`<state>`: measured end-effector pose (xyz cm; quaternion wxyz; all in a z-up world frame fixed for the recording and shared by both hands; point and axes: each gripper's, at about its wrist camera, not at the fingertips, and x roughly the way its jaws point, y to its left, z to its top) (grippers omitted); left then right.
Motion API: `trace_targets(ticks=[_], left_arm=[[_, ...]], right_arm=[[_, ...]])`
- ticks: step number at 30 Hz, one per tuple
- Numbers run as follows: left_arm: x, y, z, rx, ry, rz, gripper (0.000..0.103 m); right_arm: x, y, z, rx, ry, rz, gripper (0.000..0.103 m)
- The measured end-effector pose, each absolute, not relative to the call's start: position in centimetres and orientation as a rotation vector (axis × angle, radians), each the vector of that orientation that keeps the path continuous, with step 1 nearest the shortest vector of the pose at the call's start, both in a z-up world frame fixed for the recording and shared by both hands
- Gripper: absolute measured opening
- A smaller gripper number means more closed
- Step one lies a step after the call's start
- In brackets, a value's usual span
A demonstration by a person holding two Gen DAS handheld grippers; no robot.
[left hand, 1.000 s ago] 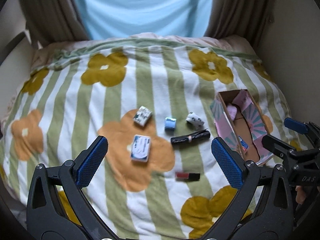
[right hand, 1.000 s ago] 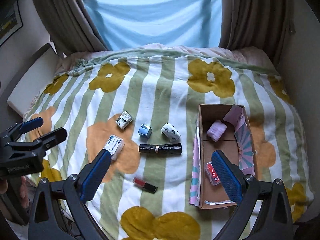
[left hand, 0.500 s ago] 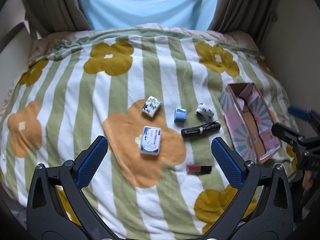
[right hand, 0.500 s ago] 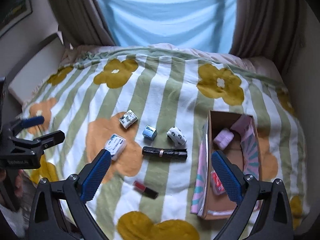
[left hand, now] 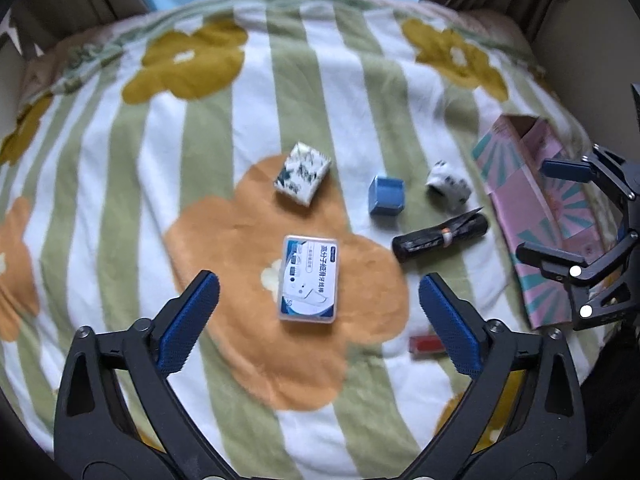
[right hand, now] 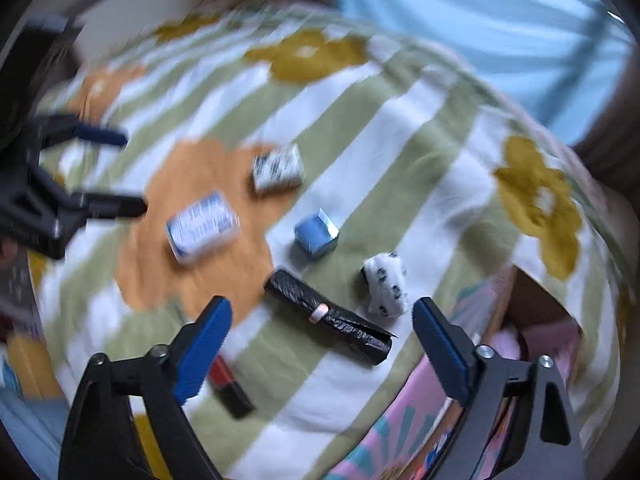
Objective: Organize objects
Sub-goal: 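Grasp the clear floss-pick box with the left tool while the right grasps the black rolled bag, then lift and carry the clear box and black bag over the cardboard box with both tools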
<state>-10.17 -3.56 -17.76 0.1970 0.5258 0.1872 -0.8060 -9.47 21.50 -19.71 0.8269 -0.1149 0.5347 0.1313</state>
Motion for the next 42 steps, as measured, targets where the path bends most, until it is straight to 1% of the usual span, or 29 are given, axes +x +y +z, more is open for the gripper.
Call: trace_targets(ticks=[1,4,6,12,17,18,19,21,22,23,34,42], left_arm=[[-10.6,-3.8,-19.0,1.487,0.536,-2.243,0.097],[-11.6,-4.2,-21.9,1.525,0.560,-2.209,0.094],[-12.2,-4.2,-23.6,1.557,0.558,-2.191,0.089],[-13.2,-4.5,-27.3,1.617,0.568,-2.128,0.078],[-13.9,-5.1,-29.2,1.649,0.582,-2.092,0.075],[-14.0,-5.2,-29.4,1.654,0.583,-2.089,0.074],[-14.1,-5.3,-29.7,1.657,0.590,-2.083,0.073],[-14.2,-5.3,-30.2,1.667,0.592,-2.074,0.069],[-14.3,-5.4,-30.5,1.677,0.595,-2.066,0.066],[-14.3,-5.4,-30.8,1.687,0.598,-2.057,0.059],[-14.3,-5.4,-30.9,1.694,0.611,-2.064,0.058],[-13.6,-5.0,-27.9,1.636,0.623,-2.107,0.058]], right_arm=[[-9.1,21.5,-20.7,-0.272,1.155,0.305,0.079],[-7.8,21.6,-24.1,-0.370,1.227,0.384,0.071],[-7.2,21.7,-25.9,-0.432,1.264,0.439,0.067],[-6.4,22.8,-29.0,-0.627,1.324,0.570,0.056],[-6.4,23.1,-30.7,-0.725,1.357,0.640,0.049],[-6.4,23.1,-31.1,-0.740,1.369,0.654,0.045],[-6.4,23.0,-31.3,-0.743,1.377,0.664,0.038],[-6.5,22.8,-31.8,-0.735,1.394,0.690,0.033],[-6.6,22.8,-31.8,-0.735,1.392,0.693,0.032],[-6.7,22.6,-31.8,-0.734,1.390,0.698,0.032],[-7.7,20.8,-30.7,-0.644,1.380,0.674,0.026],[-8.9,19.1,-27.8,-0.460,1.387,0.591,0.025]])
